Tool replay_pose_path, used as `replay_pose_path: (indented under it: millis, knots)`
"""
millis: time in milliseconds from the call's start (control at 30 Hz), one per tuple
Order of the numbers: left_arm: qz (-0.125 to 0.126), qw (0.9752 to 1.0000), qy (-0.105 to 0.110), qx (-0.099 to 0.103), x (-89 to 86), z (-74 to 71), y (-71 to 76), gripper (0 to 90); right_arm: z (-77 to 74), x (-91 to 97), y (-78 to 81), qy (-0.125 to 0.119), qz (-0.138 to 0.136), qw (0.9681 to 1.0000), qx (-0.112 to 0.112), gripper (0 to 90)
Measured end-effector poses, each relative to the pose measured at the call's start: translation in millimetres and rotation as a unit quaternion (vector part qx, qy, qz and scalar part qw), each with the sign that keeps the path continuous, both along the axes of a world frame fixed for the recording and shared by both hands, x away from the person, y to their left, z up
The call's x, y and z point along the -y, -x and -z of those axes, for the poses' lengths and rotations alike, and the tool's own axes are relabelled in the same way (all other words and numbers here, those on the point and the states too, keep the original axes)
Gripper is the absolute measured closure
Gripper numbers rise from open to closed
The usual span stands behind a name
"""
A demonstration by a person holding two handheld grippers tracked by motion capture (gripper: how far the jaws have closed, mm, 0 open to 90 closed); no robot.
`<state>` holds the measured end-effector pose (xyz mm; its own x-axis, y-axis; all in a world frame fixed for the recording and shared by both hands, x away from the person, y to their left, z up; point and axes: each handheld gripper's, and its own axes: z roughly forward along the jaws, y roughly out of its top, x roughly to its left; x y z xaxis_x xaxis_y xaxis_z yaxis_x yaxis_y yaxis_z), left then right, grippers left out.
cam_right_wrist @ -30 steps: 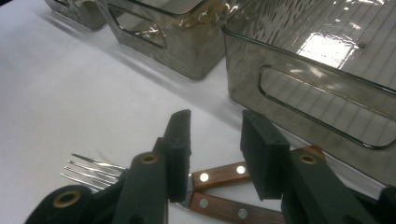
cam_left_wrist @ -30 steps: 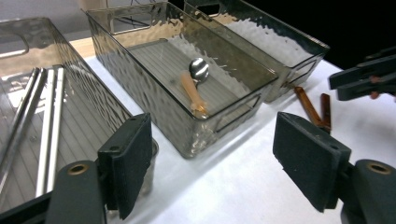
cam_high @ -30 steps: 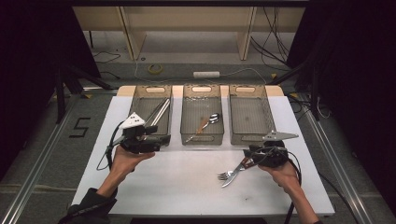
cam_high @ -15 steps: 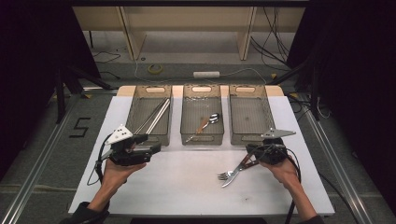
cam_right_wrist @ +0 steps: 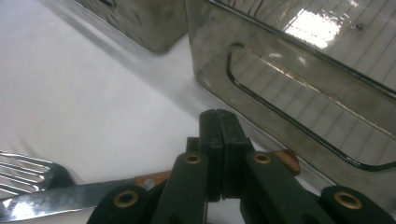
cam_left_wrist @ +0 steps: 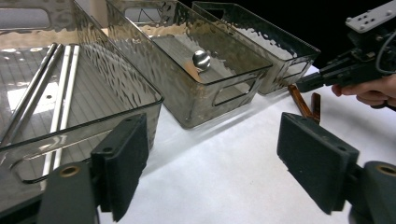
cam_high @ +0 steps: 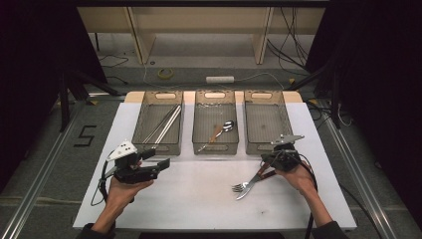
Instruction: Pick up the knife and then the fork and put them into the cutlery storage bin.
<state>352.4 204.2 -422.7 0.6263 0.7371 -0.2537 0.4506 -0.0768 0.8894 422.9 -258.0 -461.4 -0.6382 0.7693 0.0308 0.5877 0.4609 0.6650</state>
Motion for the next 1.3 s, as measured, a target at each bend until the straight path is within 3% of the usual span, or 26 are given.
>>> replay_pose_path:
  millis: [300,500,667,767,933,1300]
  knots:
    - [0.023,0.9994,-0.005,0.024,3.6,-1.5,5.5,19.5,7.0,2.8,-6.9,0.018,0.010,0.9996,-0.018,90.0]
    - [0.022,0.9994,-0.012,0.023,4.6,-0.3,4.8,19.1,9.5,0.1,-12.1,0.026,0.007,0.9993,-0.024,90.0]
    - [0.025,0.9992,-0.020,0.022,5.9,0.4,4.6,19.1,12.1,-1.7,-12.0,0.048,0.000,0.9981,-0.039,90.0]
    - [0.026,0.9991,-0.021,0.023,6.1,0.4,4.7,19.2,10.2,-2.3,-7.5,0.065,0.006,0.9969,-0.043,90.0]
    - [0.029,0.9990,-0.024,0.024,6.5,0.2,4.6,19.3,7.2,5.7,2.5,0.067,0.012,0.9953,-0.069,90.0]
    - [0.029,0.9989,-0.028,0.022,7.4,0.8,3.6,19.3,2.7,17.8,41.1,0.083,0.003,0.9916,-0.099,90.0]
